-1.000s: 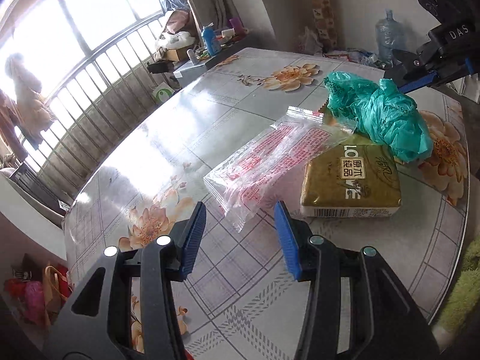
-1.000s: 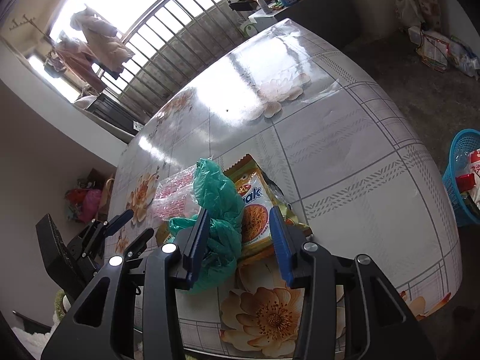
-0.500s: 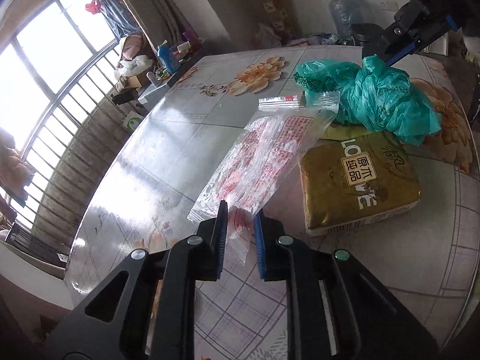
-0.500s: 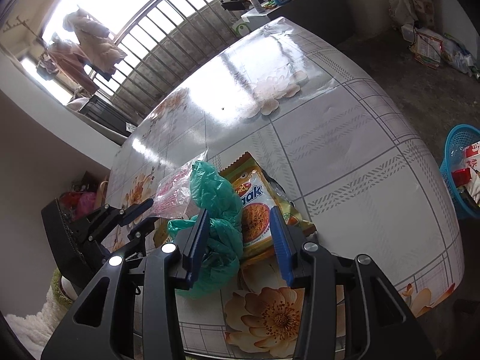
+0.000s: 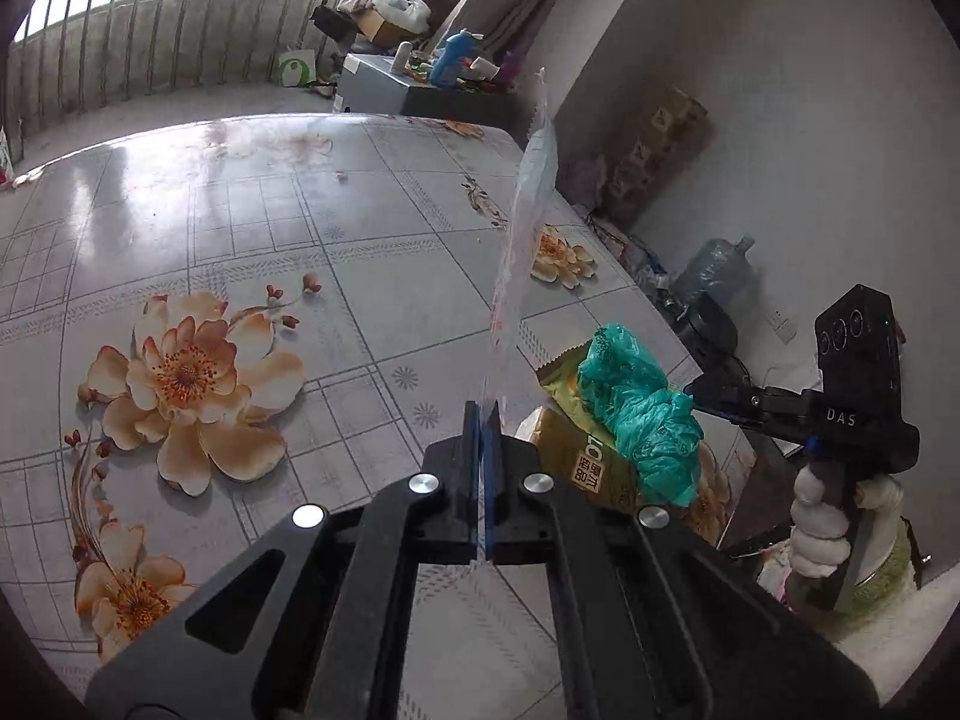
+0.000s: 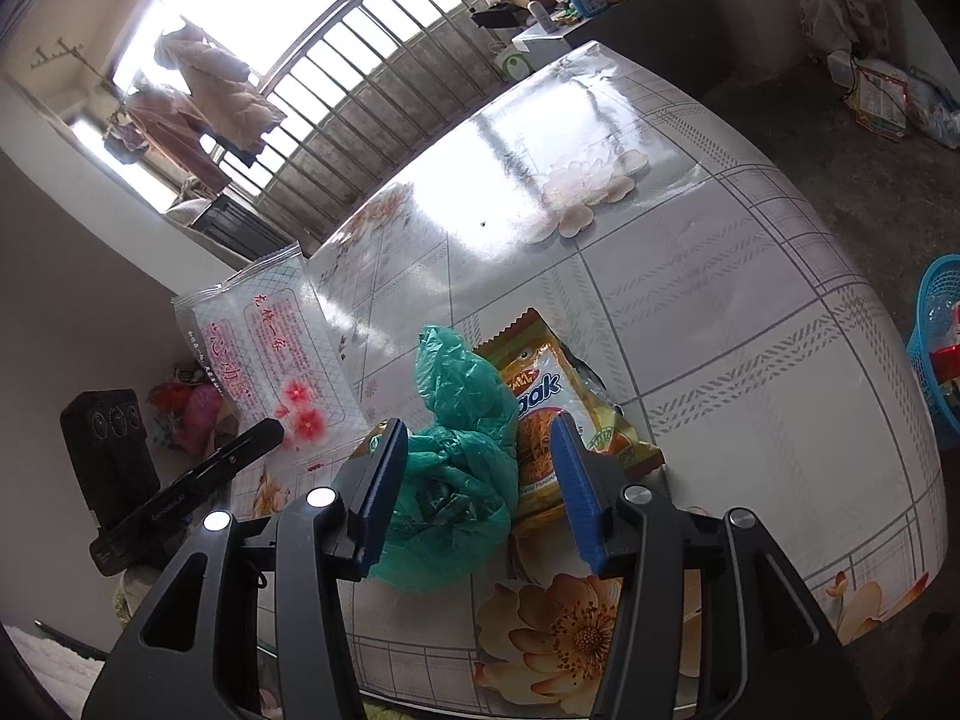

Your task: Collect trash

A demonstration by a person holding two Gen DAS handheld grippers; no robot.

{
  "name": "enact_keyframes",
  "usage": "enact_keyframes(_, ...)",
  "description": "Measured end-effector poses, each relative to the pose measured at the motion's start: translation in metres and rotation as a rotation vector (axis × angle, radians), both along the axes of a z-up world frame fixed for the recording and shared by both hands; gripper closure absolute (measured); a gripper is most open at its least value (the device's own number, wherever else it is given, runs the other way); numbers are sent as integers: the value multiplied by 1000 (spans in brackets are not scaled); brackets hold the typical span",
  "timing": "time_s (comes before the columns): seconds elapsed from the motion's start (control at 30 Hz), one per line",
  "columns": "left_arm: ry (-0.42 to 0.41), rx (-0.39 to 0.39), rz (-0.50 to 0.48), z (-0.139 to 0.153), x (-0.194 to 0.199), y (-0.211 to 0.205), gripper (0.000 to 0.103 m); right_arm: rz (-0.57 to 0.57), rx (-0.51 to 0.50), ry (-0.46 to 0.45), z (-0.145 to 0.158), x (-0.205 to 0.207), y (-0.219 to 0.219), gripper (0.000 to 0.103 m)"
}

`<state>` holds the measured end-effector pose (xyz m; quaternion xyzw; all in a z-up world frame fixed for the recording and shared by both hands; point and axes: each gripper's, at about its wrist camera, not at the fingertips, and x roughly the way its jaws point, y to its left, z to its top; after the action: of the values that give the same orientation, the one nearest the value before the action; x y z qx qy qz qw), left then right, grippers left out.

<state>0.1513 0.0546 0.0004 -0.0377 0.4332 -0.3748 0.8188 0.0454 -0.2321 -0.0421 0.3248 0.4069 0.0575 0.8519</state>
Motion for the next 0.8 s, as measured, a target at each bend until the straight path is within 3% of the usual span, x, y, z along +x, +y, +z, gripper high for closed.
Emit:
enact_keyframes(0.17,2,-3,43,-4,-20,-4,103,30,-27,1,2,3,9,51)
enact_keyframes(0.37,-45,20,51,7,-24,-8,103,48,1,-64,16,-1,11,48)
enact_keyframes(0.8,-84,59,70,16,-36,-20,103,48,-15,11,-13,7,26,47)
